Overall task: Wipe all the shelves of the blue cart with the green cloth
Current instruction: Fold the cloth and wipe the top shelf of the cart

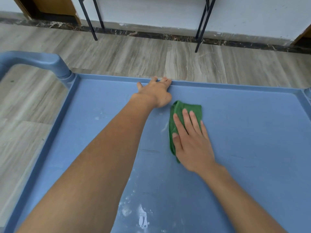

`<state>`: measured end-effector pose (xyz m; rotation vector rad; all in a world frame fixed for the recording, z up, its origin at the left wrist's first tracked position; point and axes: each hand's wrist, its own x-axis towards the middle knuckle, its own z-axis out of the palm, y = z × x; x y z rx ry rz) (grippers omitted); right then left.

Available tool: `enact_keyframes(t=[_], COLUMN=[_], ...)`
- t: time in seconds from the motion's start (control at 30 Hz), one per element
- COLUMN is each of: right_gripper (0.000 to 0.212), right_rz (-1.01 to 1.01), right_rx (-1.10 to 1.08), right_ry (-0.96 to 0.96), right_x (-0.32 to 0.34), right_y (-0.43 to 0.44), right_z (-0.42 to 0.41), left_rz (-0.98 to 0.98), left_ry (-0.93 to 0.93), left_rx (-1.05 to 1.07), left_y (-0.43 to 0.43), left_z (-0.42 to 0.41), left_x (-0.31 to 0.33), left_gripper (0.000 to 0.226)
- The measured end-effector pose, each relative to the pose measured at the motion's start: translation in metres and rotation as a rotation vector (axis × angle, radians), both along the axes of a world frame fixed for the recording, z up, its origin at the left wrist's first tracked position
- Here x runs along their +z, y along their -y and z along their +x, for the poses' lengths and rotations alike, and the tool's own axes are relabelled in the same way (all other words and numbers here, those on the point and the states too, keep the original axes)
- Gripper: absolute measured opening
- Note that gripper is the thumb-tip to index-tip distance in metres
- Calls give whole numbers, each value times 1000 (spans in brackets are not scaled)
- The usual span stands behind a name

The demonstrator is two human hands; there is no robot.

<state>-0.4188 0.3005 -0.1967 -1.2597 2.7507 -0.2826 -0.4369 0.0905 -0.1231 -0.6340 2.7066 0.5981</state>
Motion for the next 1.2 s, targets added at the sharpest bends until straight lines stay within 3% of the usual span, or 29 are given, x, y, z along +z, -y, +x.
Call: enact_keyframes(t=[0.23,0.43,0.77,0.93,1.03,1.1,1.2], right_gripper=[59,59,59,55,35,26,30], right_rz=[-18,-24,-51,-81,-48,-30,-37], right_rx=[-77,-78,26,-2,-35,-70,-84], right_ry=[31,0,-56,-314,-468,-528,-543], right_x=[4,1,7,-14,-31,-32,-35], right_y=[80,82,-19,-81,-95,-98,-95], right_z=[-54,-50,72,149,174,180,178], left_rz=[62,-118,-176,-163,-150,-132,-125], left_ry=[30,29,16,36,35,34,37], left_rx=[-2,7,-21,-22,-32,-36,-26], left_y=[12,31,38,41,42,43,52], left_z=[1,24,28,28,28,29,33], left_x=[5,-15,-22,-20,-18,-16,-12], left_gripper=[71,80,78,79,78,79,83])
